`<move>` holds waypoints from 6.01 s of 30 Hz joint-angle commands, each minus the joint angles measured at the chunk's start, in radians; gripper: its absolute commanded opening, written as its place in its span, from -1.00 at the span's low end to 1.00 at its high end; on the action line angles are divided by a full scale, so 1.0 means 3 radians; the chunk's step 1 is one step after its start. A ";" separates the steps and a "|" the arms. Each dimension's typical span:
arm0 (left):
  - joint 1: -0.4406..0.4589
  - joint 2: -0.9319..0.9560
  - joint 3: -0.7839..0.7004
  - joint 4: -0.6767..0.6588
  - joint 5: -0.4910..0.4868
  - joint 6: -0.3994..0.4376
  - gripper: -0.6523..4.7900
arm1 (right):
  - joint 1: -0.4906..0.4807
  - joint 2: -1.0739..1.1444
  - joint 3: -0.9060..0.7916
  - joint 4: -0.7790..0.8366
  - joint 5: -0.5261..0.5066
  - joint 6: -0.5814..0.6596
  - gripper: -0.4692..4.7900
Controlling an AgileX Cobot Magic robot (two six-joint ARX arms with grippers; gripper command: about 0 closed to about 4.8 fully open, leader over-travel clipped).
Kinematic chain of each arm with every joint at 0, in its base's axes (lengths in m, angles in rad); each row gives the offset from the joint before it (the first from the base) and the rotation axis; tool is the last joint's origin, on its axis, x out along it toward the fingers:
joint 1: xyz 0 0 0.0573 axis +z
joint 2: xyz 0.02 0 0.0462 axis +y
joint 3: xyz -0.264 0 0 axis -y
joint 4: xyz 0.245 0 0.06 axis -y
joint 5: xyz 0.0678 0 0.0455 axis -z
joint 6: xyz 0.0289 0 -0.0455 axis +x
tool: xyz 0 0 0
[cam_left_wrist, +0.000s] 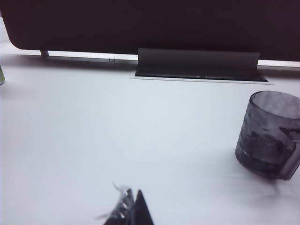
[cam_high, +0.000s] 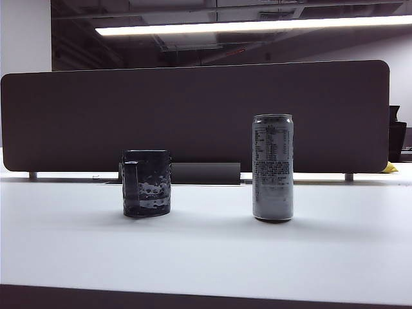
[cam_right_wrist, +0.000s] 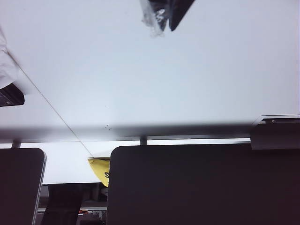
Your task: Pick up the metal can, pour some water into the cup, then place the can back on the table.
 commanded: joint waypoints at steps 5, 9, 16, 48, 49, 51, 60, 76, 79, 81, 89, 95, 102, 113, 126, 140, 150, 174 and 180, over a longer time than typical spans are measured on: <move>-0.0003 0.0003 0.0003 -0.0406 0.0014 -0.0009 -0.78 | 0.0004 -0.0004 -0.0005 0.0057 0.0004 0.0010 -0.77; -0.0003 0.0003 0.0004 -0.0421 0.0011 -0.0009 -0.78 | 0.0004 -0.0004 -0.0005 0.0057 0.0004 0.0010 -0.77; -0.0003 0.0003 0.0004 -0.0406 0.0013 -0.0009 -0.78 | 0.0004 -0.0004 -0.0005 0.0057 0.0004 0.0010 -0.77; -0.0104 0.0003 0.0003 0.0027 -0.0010 -0.0009 -0.78 | 0.0006 -0.0004 -0.0005 0.0055 -0.0013 0.0014 -0.77; -0.0156 0.0003 0.0003 0.0027 -0.0010 -0.0009 -0.78 | 0.0006 -0.0004 -0.0005 0.0055 -0.0033 0.0014 -0.77; -0.0322 0.0003 0.0003 0.0027 -0.0009 -0.0009 -0.78 | 0.0006 -0.0004 -0.0005 0.0055 -0.0106 0.0053 -0.77; -0.1066 0.0003 0.0003 0.0027 0.0018 -0.0009 -0.78 | 0.0013 -0.0004 -0.0005 0.0136 -0.1654 0.1208 -0.77; -0.1167 0.0003 0.0003 0.0027 0.0009 -0.0009 -0.78 | 0.1611 0.0058 0.0013 0.1021 -0.0374 0.0577 1.00; -0.1167 0.0003 0.0003 0.0027 0.0010 -0.0009 -0.78 | 0.2089 0.0252 0.0034 0.1116 0.0151 0.0153 1.00; -0.1167 0.0003 0.0003 0.0027 0.0010 -0.0009 -0.78 | 0.2388 0.0469 0.0037 0.1286 0.0427 -0.0060 1.00; -0.1167 0.0003 0.0003 0.0027 0.0010 -0.0009 -0.78 | 0.2744 0.1764 0.0074 0.2235 0.1044 -0.0215 1.00; -0.1166 0.0003 0.0003 0.0027 0.0010 -0.0009 -0.78 | 0.2393 0.2946 0.0305 0.2909 0.0627 -0.0160 1.00; -0.1167 0.0003 0.0003 0.0025 0.0008 -0.0009 -0.78 | 0.2186 0.4145 0.0754 0.3394 0.0365 0.0004 1.00; -0.1166 0.0003 0.0003 0.0027 0.0008 -0.0009 -0.78 | 0.2160 0.5042 0.1195 0.3705 0.0416 0.0003 1.00; -0.1166 0.0003 0.0003 0.0025 0.0008 -0.0009 -0.78 | 0.2136 0.5603 0.1612 0.3751 0.0481 0.0025 1.00; -0.1166 0.0003 0.0003 0.0027 0.0008 -0.0009 -0.78 | 0.2040 0.5678 0.1731 0.3744 0.0478 0.0025 1.00; -0.1166 0.0003 0.0003 0.0027 0.0008 -0.0009 -0.78 | 0.2040 0.5678 0.1731 0.3718 0.0468 0.0025 1.00; -0.1166 0.0003 0.0003 0.0027 0.0008 -0.0009 -0.78 | 0.2040 0.5678 0.1731 0.3646 0.0468 0.0025 1.00; -0.1166 0.0003 0.0003 0.0027 0.0008 -0.0009 -0.78 | 0.2040 0.5676 0.1731 0.3647 0.0468 0.0025 1.00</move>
